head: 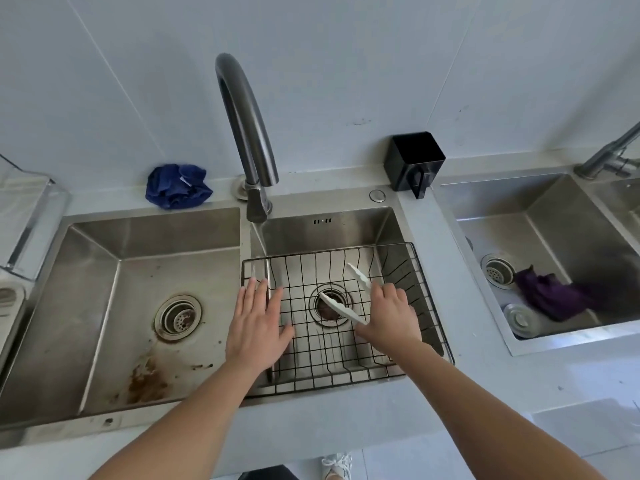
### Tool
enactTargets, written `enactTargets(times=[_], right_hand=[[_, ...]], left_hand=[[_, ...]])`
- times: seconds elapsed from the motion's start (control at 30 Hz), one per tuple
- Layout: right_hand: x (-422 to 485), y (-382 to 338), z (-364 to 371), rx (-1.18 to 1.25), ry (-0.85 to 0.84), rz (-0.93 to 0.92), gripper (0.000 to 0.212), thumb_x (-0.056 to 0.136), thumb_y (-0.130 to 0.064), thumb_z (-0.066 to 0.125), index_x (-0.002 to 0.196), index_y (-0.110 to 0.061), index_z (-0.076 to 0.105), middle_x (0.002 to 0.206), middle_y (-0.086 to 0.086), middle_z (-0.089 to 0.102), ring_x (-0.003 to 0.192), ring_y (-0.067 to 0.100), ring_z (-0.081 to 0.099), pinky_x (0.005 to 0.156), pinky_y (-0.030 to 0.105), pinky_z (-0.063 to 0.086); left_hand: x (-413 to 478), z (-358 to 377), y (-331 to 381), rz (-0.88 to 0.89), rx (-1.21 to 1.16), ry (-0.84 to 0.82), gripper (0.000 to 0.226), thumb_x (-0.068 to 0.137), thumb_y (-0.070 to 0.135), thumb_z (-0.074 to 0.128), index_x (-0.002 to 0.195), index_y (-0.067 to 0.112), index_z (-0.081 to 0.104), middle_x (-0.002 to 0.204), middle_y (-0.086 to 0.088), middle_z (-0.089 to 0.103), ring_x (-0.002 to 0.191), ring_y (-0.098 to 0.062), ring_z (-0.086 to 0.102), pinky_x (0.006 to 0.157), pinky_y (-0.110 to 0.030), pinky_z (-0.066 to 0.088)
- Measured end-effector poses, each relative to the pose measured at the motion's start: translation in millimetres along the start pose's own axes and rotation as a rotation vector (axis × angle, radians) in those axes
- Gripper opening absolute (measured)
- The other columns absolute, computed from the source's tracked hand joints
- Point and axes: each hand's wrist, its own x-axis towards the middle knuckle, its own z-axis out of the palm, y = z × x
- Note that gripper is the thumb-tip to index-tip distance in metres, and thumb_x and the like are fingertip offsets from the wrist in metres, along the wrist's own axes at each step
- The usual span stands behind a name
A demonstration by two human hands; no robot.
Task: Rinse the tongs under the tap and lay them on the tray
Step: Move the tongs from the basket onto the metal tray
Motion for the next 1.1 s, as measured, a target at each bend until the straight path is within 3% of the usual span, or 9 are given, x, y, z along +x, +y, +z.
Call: enactTargets(times=[0.2, 0.33, 0.57, 0.67, 0.8, 0.97, 1.1], right_hand=[[-2, -17, -30, 0.095, 0.073, -0.094, 0.092, 0.077, -0.049, 0.078, 0.15, -0.015, 0.033, 0.134, 0.003, 0.048, 0.126, 0.026, 0.043, 0.095, 0.039, 0.052], [-4, -40, -45, 0.101, 0.09, -0.198, 0.091, 0.076, -0.047, 0.077, 0.149, -0.015, 0.035, 0.134, 0.002, 0.05, 0.124, 0.025, 0.043, 0.094, 0.036, 0.049], [-15, -89, -57, 0.081, 0.084, -0.395, 0.098, 0.08, -0.052, 0.075, 0.157, -0.013, 0.027, 0.139, 0.005, 0.047, 0.13, 0.027, 0.042, 0.105, 0.038, 0.044], [-25, -119, -60, 0.086, 0.074, -0.476, 0.098, 0.079, -0.052, 0.075, 0.156, -0.014, 0.028, 0.136, 0.004, 0.048, 0.127, 0.027, 0.044, 0.105, 0.037, 0.044], [-43, -168, -61, 0.1, 0.084, -0.58, 0.091, 0.076, -0.051, 0.074, 0.15, -0.018, 0.034, 0.133, 0.003, 0.049, 0.121, 0.025, 0.045, 0.091, 0.034, 0.047], [-72, -238, -55, 0.085, 0.08, -0.678, 0.093, 0.078, -0.053, 0.072, 0.153, -0.018, 0.031, 0.142, 0.003, 0.046, 0.132, 0.026, 0.042, 0.097, 0.038, 0.049], [-101, -298, -43, 0.076, 0.052, -0.702, 0.09, 0.079, -0.054, 0.073, 0.151, -0.018, 0.033, 0.139, 0.003, 0.047, 0.131, 0.026, 0.042, 0.098, 0.038, 0.048]], left_hand=[[-9, -21, -10, -0.117, -0.116, 0.058, 0.07, 0.093, 0.044, 0.052, 0.154, 0.015, 0.035, 0.161, -0.017, 0.032, 0.152, -0.034, 0.022, 0.126, -0.046, 0.014], [-26, -37, -25, -0.233, -0.132, 0.08, 0.071, 0.097, 0.049, 0.044, 0.157, 0.017, 0.026, 0.164, -0.018, 0.024, 0.154, -0.034, 0.016, 0.127, -0.048, 0.012], [-72, -64, -50, -0.405, -0.133, 0.182, 0.072, 0.097, 0.047, 0.045, 0.158, 0.017, 0.022, 0.166, -0.02, 0.017, 0.155, -0.035, 0.01, 0.127, -0.049, 0.011], [-97, -74, -68, -0.475, -0.146, 0.225, 0.073, 0.097, 0.048, 0.047, 0.158, 0.017, 0.021, 0.167, -0.02, 0.016, 0.156, -0.034, 0.009, 0.127, -0.049, 0.01], [-134, -88, -100, -0.545, -0.111, 0.296, 0.074, 0.094, 0.048, 0.051, 0.156, 0.014, 0.029, 0.163, -0.023, 0.026, 0.154, -0.037, 0.016, 0.127, -0.049, 0.011], [-187, -98, -155, -0.628, -0.106, 0.332, 0.075, 0.094, 0.044, 0.055, 0.157, 0.012, 0.03, 0.162, -0.026, 0.028, 0.153, -0.041, 0.017, 0.124, -0.051, 0.011], [-229, -104, -206, -0.684, -0.113, 0.347, 0.074, 0.095, 0.044, 0.053, 0.157, 0.013, 0.028, 0.163, -0.023, 0.025, 0.153, -0.04, 0.016, 0.125, -0.051, 0.011]])
